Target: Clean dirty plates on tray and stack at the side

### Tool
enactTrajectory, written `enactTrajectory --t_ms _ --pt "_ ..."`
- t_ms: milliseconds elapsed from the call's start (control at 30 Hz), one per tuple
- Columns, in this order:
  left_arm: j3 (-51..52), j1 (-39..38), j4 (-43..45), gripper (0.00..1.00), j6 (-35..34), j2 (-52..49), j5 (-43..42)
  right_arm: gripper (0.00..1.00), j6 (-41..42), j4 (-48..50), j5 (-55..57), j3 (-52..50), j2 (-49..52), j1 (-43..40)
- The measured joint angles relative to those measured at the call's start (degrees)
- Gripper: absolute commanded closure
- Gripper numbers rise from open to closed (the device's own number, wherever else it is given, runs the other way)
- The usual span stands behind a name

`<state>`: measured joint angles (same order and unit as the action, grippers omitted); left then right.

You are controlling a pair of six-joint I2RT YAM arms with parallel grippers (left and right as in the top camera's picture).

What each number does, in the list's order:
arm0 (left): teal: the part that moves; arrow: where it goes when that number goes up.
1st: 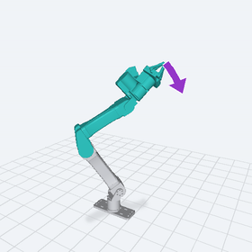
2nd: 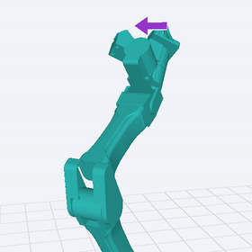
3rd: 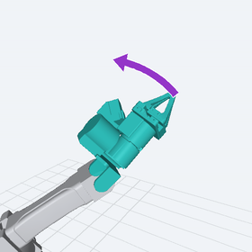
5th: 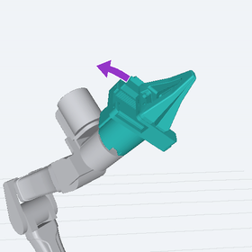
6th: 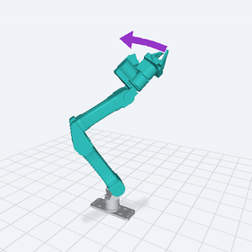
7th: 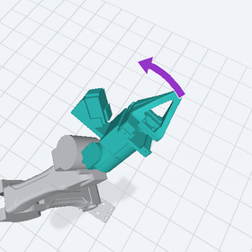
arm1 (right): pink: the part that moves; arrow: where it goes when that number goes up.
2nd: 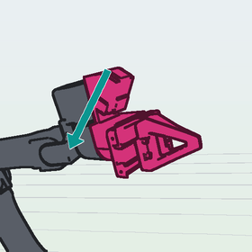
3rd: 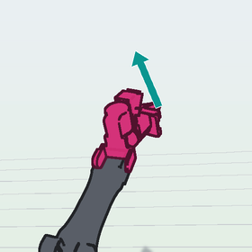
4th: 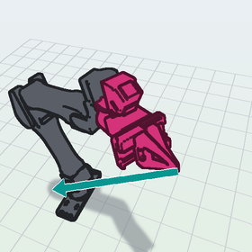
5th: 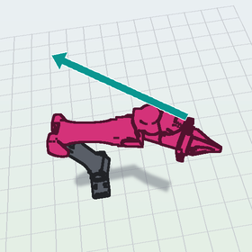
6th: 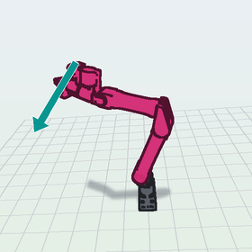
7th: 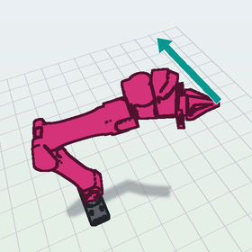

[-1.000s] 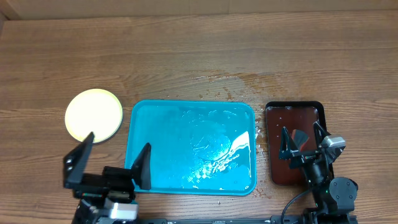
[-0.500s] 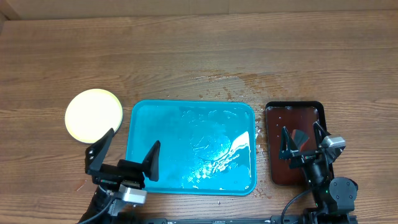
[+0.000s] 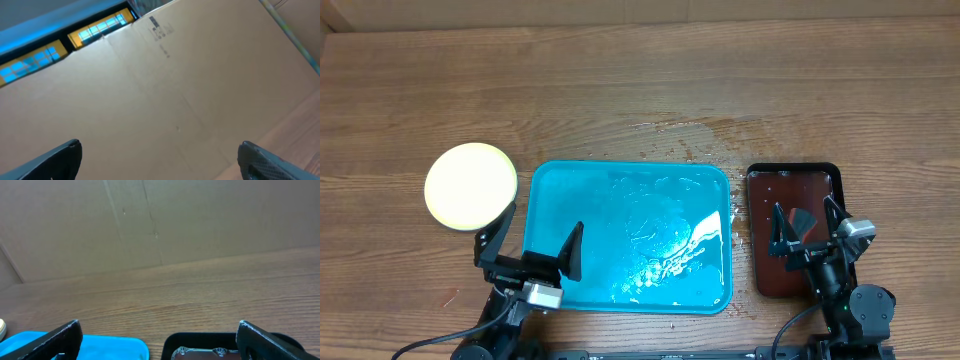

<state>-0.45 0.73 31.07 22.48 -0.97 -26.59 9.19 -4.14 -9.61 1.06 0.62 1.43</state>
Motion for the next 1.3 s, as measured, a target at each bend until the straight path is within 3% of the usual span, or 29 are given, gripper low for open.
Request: enactTrajectory --t_ms 200,500,600,767,1300 --pt "0.0 0.0 -10.3 0.00 -4.9 0.1 4.0 0.00 0.0 0.0 0.0 0.0 0.0 0.0" --pt "0.0 0.0 -24.8 0.00 -25.4 0.1 15.1 0.00 0.0 0.0 0.0 0.0 0.0 0.0" --pt "0.0 0.0 -29.0 0.00 -29.3 0.1 17.6 0.00 0.0 0.0 0.0 0.0 0.0 0.0" --pt "0.0 0.0 -34.8 0.00 -31.9 0.1 19.5 0.00 0.0 0.0 0.0 0.0 0.0 0.0" --pt "0.0 0.0 -34.9 0.00 -32.0 0.1 20.5 0.00 0.0 0.0 0.0 0.0 0.0 0.0"
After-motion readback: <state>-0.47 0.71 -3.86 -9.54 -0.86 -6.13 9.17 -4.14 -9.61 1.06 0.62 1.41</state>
